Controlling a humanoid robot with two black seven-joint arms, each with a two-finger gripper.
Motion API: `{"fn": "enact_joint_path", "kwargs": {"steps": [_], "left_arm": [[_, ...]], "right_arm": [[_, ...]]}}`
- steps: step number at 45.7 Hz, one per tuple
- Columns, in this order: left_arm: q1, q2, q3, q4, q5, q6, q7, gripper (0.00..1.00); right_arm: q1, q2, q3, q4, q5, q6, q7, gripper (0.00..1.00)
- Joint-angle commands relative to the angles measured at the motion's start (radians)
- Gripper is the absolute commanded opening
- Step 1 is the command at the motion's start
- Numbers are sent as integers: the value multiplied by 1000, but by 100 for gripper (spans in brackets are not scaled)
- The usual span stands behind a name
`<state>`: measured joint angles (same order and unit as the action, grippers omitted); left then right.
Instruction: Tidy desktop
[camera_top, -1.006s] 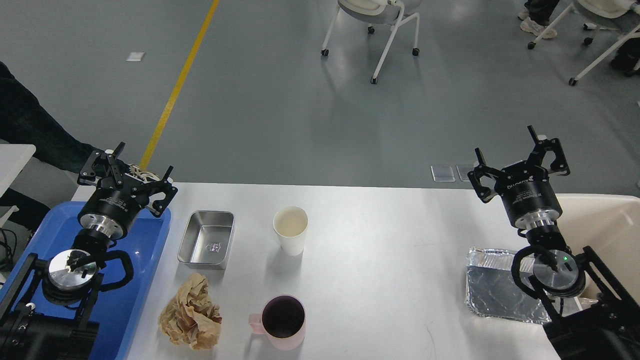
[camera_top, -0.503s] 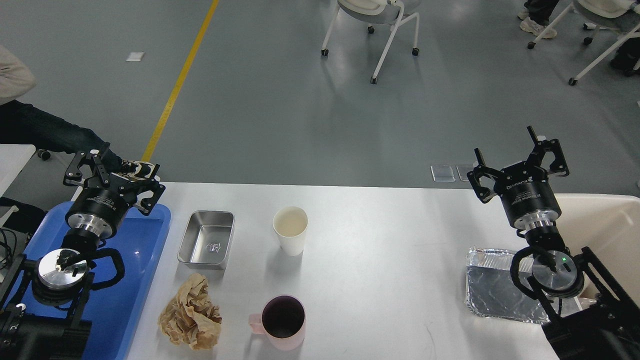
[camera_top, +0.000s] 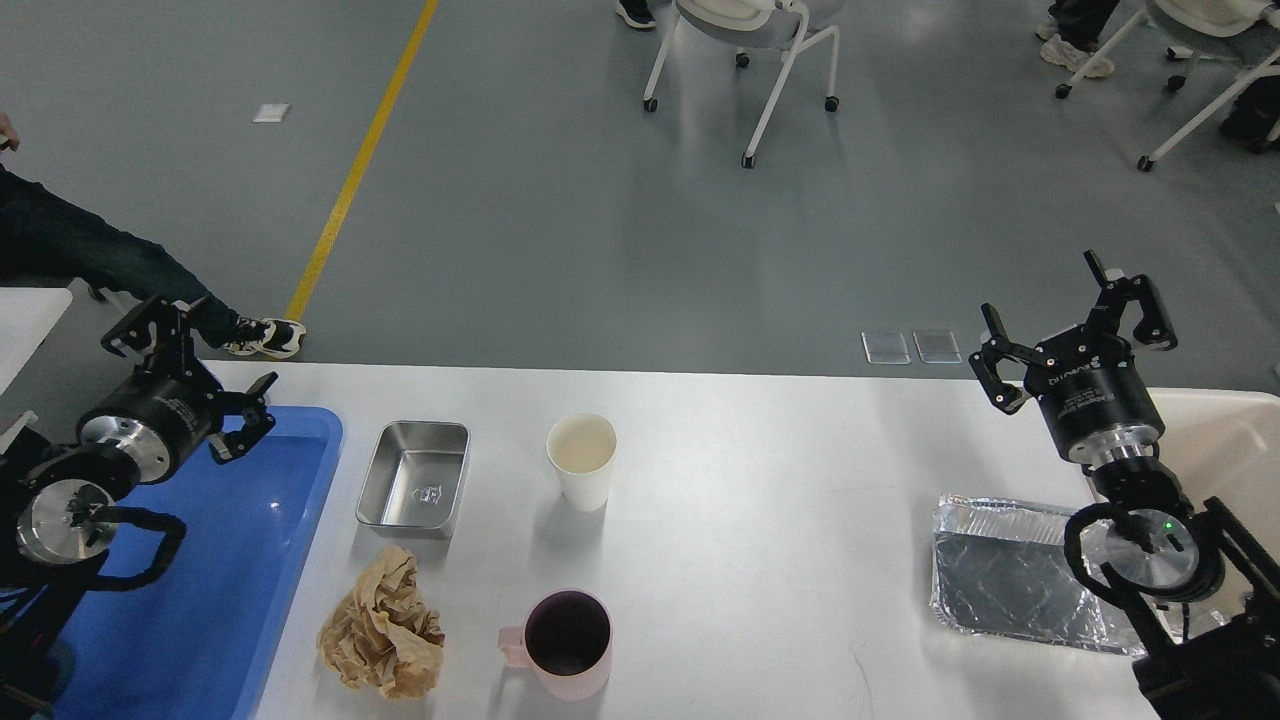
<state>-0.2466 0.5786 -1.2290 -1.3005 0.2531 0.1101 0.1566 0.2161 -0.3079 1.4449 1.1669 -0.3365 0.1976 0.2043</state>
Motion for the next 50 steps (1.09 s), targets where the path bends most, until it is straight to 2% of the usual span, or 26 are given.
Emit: {"fn": "enact_joint_path", "kwargs": {"steps": [1, 11, 18, 21, 25, 30, 34, 42, 50], "left_arm": [[3, 174, 88, -72, 63, 26, -2, 97], [-23, 457, 252, -175, 179, 28, -9, 97], [-37, 618, 302, -281, 356, 20, -31, 97], [-36, 687, 324, -328, 428, 11, -31, 97], [-34, 773, 364, -393, 494, -42, -28, 97], [-33, 813, 384, -445, 502, -144, -20, 97], [-31, 828, 411, -462, 520, -178, -19, 97], [-20, 823, 483, -462, 591, -175, -17, 97], [13, 814, 559, -464, 646, -70, -19, 97]], "right_arm": [[0, -5, 0, -3, -110, -15, 0, 100], [0, 0, -5, -3, -133, -10, 0, 100], [0, 0, -5, 1, -134, 0, 0, 100], [0, 0, -6, 2, -136, 0, 0, 100], [2, 0, -14, 2, -136, 0, 0, 100], [2, -2, -18, 2, -136, -3, 0, 100], [2, -2, -18, 2, -136, -3, 0, 100], [0, -10, -18, 1, -136, -3, 0, 100], [2, -10, -18, 1, -138, -3, -2, 100]]}}
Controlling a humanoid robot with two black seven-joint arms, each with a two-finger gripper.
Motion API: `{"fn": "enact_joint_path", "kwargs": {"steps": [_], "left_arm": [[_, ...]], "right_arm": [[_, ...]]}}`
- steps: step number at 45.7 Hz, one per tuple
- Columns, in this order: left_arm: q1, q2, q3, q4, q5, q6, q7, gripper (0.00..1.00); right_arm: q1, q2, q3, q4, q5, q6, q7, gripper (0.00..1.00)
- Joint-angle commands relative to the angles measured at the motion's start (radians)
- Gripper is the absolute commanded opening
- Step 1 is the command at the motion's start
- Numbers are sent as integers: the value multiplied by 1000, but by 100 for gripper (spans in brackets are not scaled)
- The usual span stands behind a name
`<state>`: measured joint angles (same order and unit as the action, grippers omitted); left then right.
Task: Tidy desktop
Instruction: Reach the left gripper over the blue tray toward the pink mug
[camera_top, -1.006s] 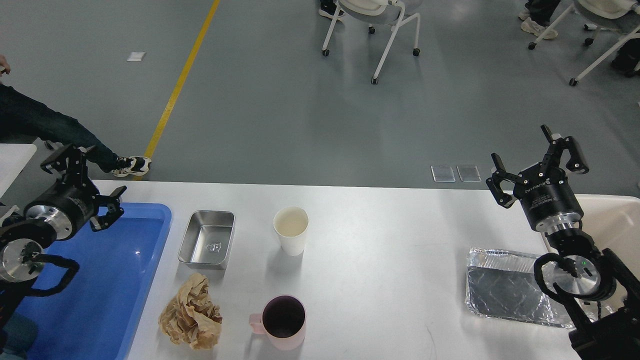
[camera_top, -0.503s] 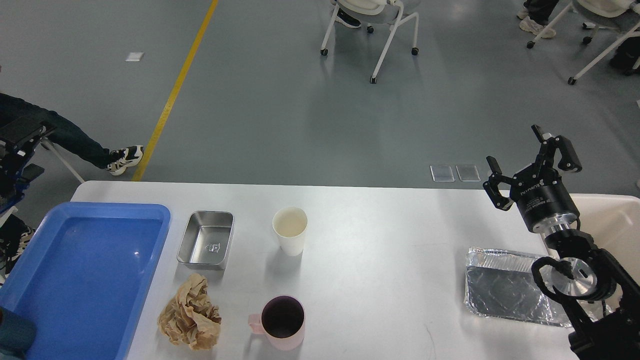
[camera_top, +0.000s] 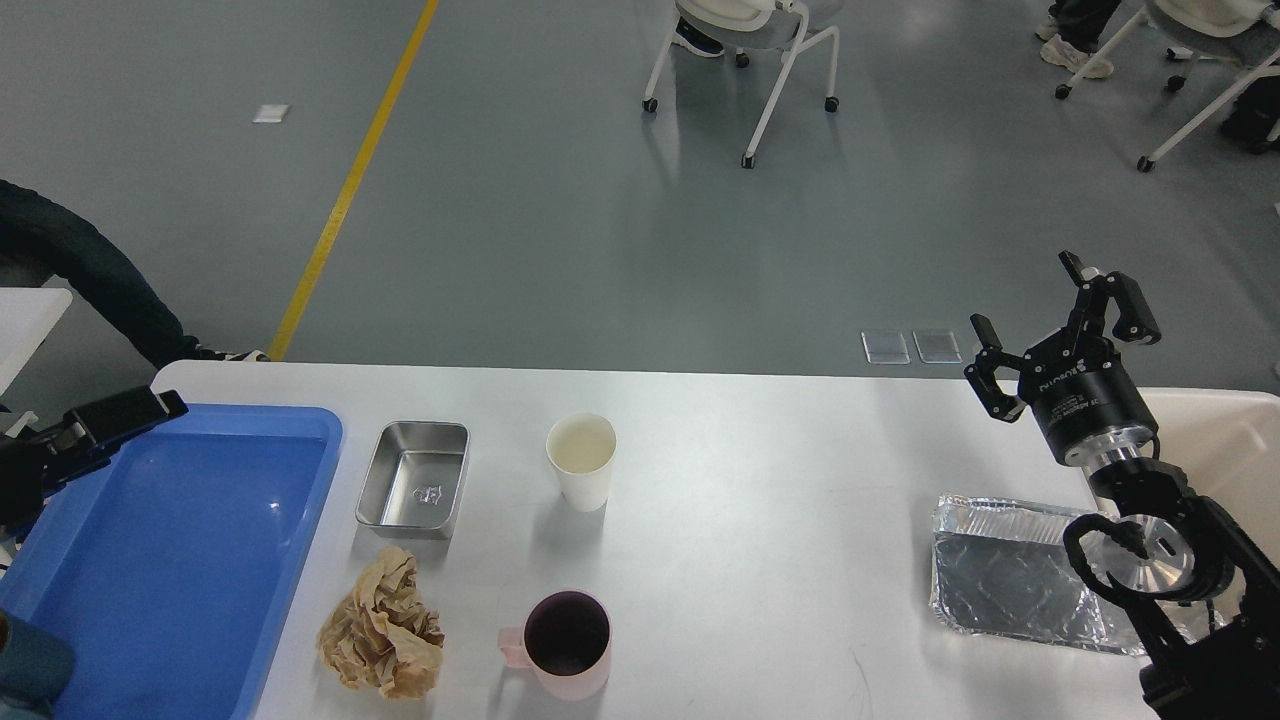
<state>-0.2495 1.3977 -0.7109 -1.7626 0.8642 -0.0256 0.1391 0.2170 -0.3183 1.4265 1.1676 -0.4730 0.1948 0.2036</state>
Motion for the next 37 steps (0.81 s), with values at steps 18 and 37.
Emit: {"fn": "enact_joint_path", "kwargs": {"steps": [18, 37], "left_arm": [[22, -83, 59, 0, 99, -3, -1, 98], [-82, -256, 61, 0, 260, -40, -19, 97]], "right_arm": [[-2, -5, 0, 0, -1, 0, 0, 100], [-7, -30, 2, 0, -1, -3, -1, 100]]}}
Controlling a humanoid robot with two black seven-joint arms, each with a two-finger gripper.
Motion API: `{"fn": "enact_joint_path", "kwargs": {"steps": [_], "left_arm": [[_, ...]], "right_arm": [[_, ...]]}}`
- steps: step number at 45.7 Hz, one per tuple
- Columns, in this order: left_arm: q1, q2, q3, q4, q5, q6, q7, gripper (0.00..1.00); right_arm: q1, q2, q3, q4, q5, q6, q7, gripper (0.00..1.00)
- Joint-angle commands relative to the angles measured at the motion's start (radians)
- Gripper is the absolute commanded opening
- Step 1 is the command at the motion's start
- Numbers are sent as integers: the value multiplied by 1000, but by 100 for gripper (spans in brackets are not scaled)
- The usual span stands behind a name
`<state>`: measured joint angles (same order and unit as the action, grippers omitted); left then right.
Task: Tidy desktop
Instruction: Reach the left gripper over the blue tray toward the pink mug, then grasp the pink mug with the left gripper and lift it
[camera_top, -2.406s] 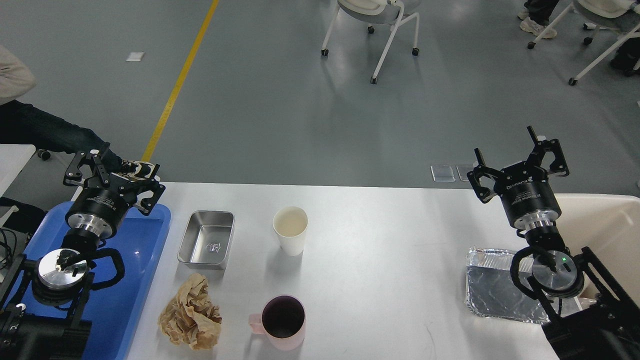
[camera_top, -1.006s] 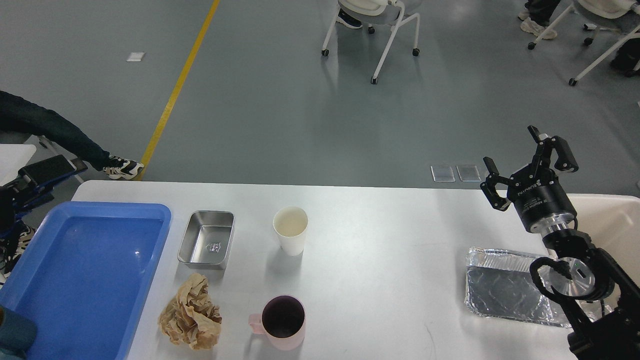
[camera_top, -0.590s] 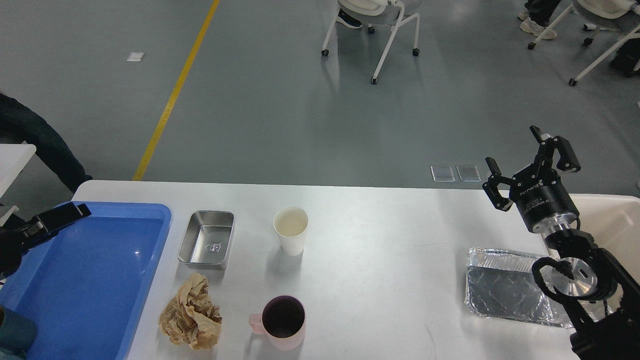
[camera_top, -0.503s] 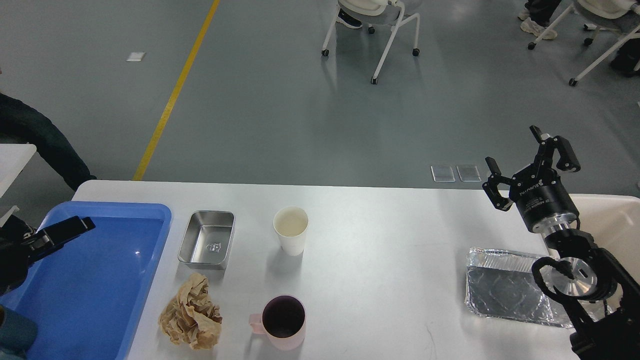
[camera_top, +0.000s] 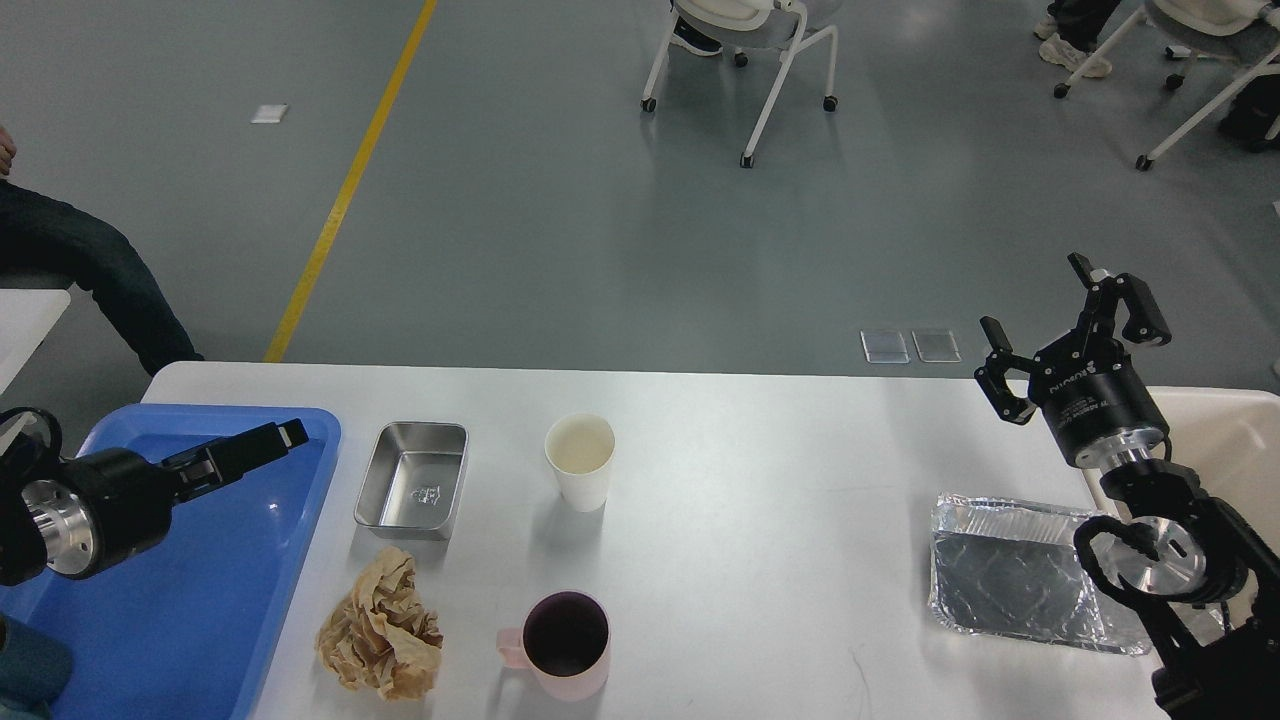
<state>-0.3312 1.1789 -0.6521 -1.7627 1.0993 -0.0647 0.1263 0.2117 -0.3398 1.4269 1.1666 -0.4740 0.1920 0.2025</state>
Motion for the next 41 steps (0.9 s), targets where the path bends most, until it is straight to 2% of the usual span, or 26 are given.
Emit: {"fn": "enact_joint_path", "kwargs": {"steps": [1, 4, 10, 13, 22, 26, 31, 41], "left_arm": [[-2, -39, 3, 0, 39, -4, -11, 97], [-15, -39, 23, 0, 89, -26, -42, 97], [-87, -42, 83, 8, 136, -124, -119, 97], [-130, -45, 114, 8, 140, -156, -131, 97], [-290, -139, 278, 52, 195, -217, -106, 97], [-373, -195, 409, 97, 240, -218, -74, 97], [-465, -304, 541, 164, 257, -213, -63, 97], [-537, -424, 621, 206, 274, -208, -66, 96]], "right_arm": [[-2, -8, 1, 1, 1, 0, 0, 100], [-2, -8, 3, 4, 1, 0, 0, 100], [-2, -5, 3, 8, 1, 0, 0, 100], [-3, -2, 3, 8, 1, 0, 0, 100], [-5, -1, 3, 11, 1, -3, 0, 100], [-5, -2, 3, 11, 1, -5, 1, 100], [-6, -5, 4, 11, 1, -6, 0, 100], [-14, -7, 12, 11, 1, -6, 2, 100]]}}
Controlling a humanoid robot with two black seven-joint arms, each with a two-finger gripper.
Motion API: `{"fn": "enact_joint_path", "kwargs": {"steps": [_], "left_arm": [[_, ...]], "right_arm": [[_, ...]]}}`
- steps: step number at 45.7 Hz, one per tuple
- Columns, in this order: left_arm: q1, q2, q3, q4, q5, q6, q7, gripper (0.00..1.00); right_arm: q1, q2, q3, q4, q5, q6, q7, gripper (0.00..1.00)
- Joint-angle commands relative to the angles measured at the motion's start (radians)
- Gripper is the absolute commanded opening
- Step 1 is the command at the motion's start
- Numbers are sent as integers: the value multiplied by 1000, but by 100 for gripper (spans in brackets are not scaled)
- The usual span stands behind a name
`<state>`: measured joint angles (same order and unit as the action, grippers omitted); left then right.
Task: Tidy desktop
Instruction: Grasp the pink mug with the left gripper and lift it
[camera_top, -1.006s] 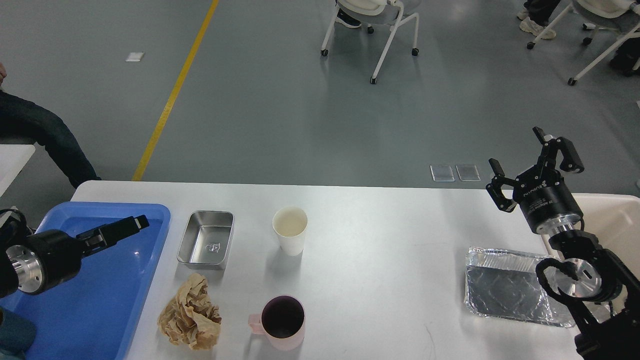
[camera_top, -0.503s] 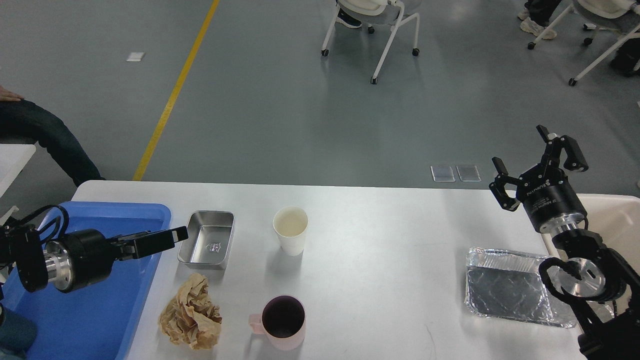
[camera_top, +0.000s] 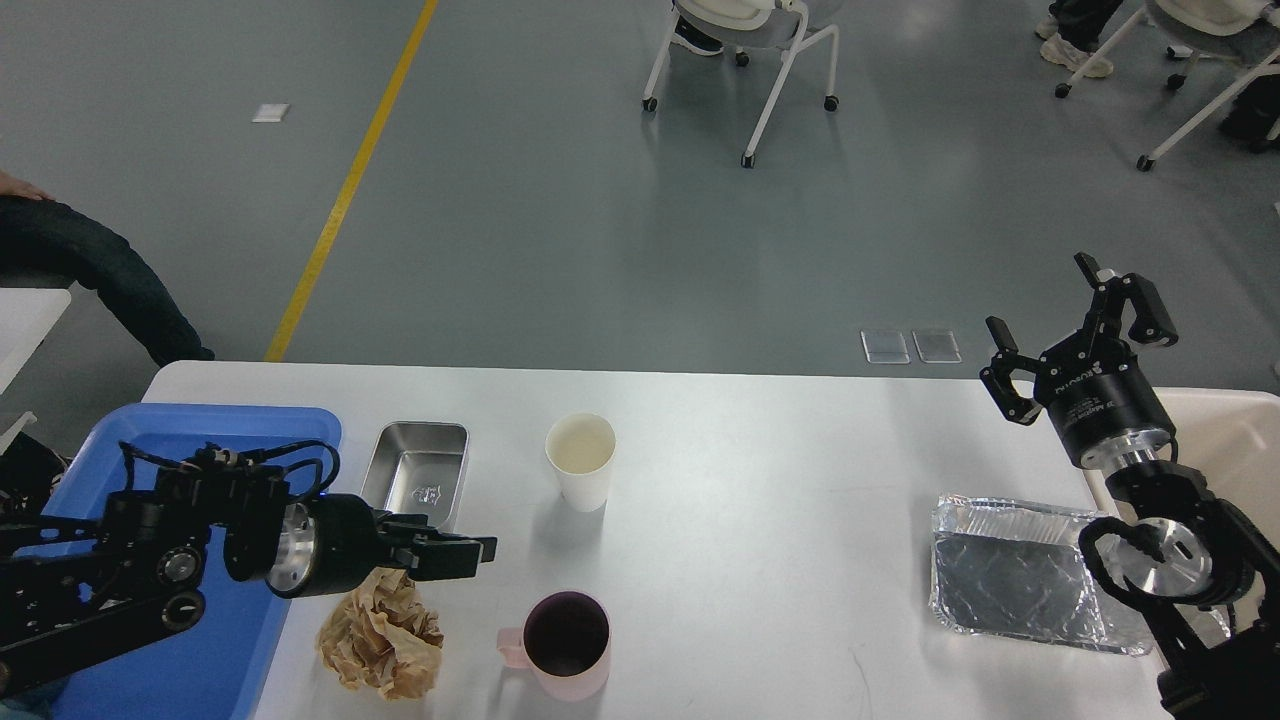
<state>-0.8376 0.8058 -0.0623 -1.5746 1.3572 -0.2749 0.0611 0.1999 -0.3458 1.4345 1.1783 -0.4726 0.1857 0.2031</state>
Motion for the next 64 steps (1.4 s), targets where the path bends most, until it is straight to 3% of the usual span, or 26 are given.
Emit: {"fn": "enact_joint_path", "kwargs": {"steps": [1, 29, 45, 50, 64], "left_arm": [[-38, -60, 39, 22, 23, 2, -1, 96], [-198, -129, 249, 33, 39, -4, -9, 95], [-252, -192, 335, 51, 63, -4, -53, 95], [-259, -247, 364, 108, 86, -3, -81, 95], [-284, -313, 389, 179, 103, -4, -78, 95]], "right_arm": [[-2, -1, 4, 0, 0, 0, 1, 100], [-4, -2, 12, 0, 0, -3, 1, 100], [-5, -2, 20, -2, 0, -5, 1, 100], [-4, -2, 26, -2, 0, -5, 1, 100], [-16, -10, 44, 0, 0, -5, 1, 100]]}}
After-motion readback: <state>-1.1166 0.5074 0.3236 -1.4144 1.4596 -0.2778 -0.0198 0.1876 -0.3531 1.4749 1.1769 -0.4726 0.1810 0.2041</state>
